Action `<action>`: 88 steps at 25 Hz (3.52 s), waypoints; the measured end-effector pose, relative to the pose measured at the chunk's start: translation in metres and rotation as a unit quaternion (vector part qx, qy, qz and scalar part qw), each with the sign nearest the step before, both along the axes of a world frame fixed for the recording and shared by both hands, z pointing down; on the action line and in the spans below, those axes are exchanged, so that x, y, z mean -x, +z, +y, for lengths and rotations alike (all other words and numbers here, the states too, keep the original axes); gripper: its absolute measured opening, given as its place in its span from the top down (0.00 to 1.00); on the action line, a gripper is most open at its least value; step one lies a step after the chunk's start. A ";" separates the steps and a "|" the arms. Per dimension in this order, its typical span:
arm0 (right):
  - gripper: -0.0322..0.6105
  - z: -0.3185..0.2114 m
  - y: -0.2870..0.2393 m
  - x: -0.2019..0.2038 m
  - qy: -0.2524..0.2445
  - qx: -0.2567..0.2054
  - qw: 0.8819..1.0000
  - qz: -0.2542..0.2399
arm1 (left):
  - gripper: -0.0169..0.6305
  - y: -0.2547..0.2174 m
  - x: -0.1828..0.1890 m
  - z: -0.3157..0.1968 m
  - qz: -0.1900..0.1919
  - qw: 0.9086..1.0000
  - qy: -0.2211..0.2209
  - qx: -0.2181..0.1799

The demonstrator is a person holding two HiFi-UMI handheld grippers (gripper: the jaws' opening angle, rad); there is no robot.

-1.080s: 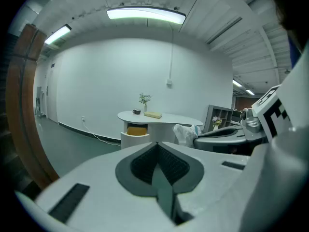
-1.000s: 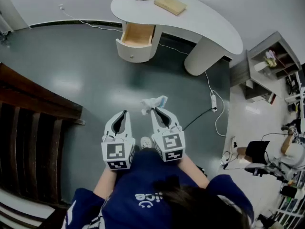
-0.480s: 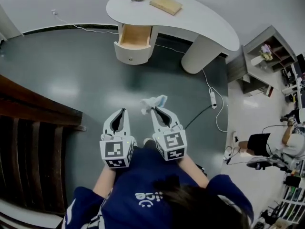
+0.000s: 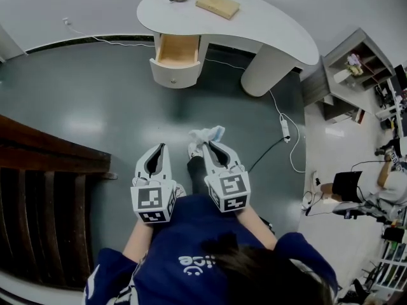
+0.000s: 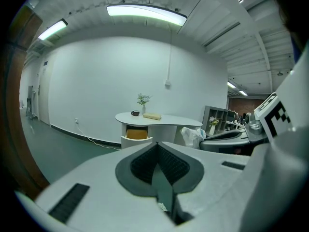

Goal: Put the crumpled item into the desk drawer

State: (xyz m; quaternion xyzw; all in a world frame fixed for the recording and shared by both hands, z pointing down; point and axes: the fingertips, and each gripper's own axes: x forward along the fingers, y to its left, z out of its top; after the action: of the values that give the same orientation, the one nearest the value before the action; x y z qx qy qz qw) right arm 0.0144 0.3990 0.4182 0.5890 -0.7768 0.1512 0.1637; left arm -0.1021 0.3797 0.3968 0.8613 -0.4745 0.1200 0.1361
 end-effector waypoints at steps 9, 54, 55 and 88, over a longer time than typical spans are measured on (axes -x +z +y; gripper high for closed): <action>0.90 -0.085 0.004 -0.013 -0.045 -0.009 0.999 0.012 | 0.97 -0.006 -0.004 -0.069 -0.007 0.999 -0.041 -0.009; 0.90 -0.329 0.033 -0.103 -0.126 0.034 0.991 0.003 | 0.97 0.031 -0.103 -0.311 -0.021 0.995 -0.092 0.038; 0.90 -0.336 0.031 -0.103 -0.123 0.033 0.992 0.004 | 0.97 0.031 -0.101 -0.319 -0.022 0.995 -0.090 0.038; 0.90 -0.485 0.116 -0.040 -0.084 0.196 0.977 0.029 | 0.97 0.061 -0.042 -0.514 -0.031 0.997 0.009 0.075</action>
State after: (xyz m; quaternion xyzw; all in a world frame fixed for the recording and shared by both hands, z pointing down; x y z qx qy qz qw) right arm 0.0549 -0.0864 0.5338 0.4821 -0.7739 0.2689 0.3105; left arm -0.0597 -0.1348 0.4575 0.8486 -0.4608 0.1830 0.1844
